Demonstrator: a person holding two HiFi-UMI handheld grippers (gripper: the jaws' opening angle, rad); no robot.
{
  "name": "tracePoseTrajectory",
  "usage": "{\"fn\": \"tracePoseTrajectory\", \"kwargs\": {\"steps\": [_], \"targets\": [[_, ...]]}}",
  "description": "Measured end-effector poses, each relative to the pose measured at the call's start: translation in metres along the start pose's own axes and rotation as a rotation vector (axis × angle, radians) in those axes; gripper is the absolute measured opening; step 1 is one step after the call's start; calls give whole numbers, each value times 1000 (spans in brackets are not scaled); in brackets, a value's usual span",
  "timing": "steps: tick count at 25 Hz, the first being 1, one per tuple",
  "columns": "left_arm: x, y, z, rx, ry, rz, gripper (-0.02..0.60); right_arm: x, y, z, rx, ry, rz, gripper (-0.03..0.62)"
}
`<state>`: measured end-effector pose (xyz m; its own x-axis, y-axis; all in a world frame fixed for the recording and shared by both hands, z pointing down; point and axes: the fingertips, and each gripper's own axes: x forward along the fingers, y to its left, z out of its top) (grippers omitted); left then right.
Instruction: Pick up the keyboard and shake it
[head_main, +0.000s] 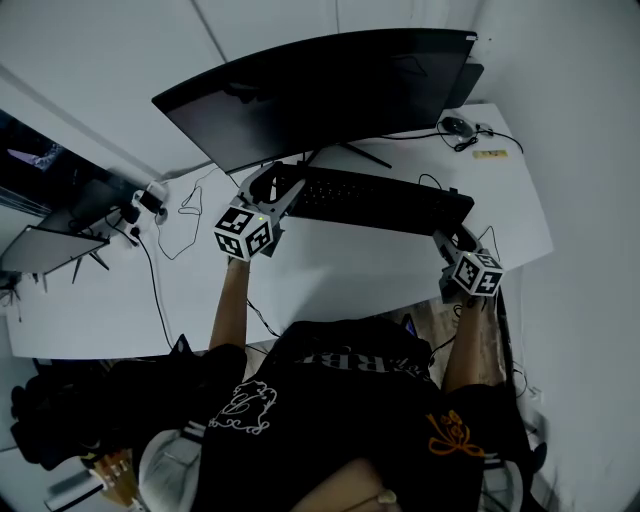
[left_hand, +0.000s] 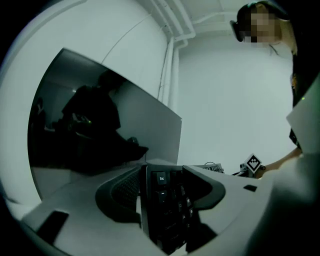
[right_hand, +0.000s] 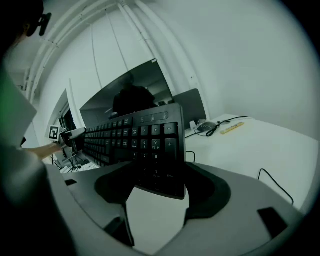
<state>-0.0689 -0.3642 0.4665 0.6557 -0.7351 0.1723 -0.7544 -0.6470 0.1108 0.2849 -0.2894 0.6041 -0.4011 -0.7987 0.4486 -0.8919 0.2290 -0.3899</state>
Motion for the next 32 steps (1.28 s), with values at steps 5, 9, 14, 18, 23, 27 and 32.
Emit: {"fn": "tracePoseTrajectory", "kwargs": {"steps": [5, 9, 14, 18, 23, 27, 32], "targets": [[9, 12, -66, -162, 86, 39, 268, 12, -17, -22, -22, 114, -30, 310], [13, 19, -112, -262, 157, 70, 270, 27, -29, -40, -29, 208, -45, 310], [19, 28, -158, -338, 236, 95, 269, 41, -36, -59, -27, 296, -81, 310], [27, 40, -178, -376, 275, 114, 270, 58, -40, -64, -26, 337, -92, 310], [40, 51, -199, -423, 329, 125, 272, 72, -47, -68, -14, 370, -112, 310], [48, 61, -211, -456, 352, 145, 275, 81, -49, -69, -2, 365, -122, 314], [52, 65, -232, -472, 405, 193, 278, 86, -53, -72, 8, 347, -152, 319]]}}
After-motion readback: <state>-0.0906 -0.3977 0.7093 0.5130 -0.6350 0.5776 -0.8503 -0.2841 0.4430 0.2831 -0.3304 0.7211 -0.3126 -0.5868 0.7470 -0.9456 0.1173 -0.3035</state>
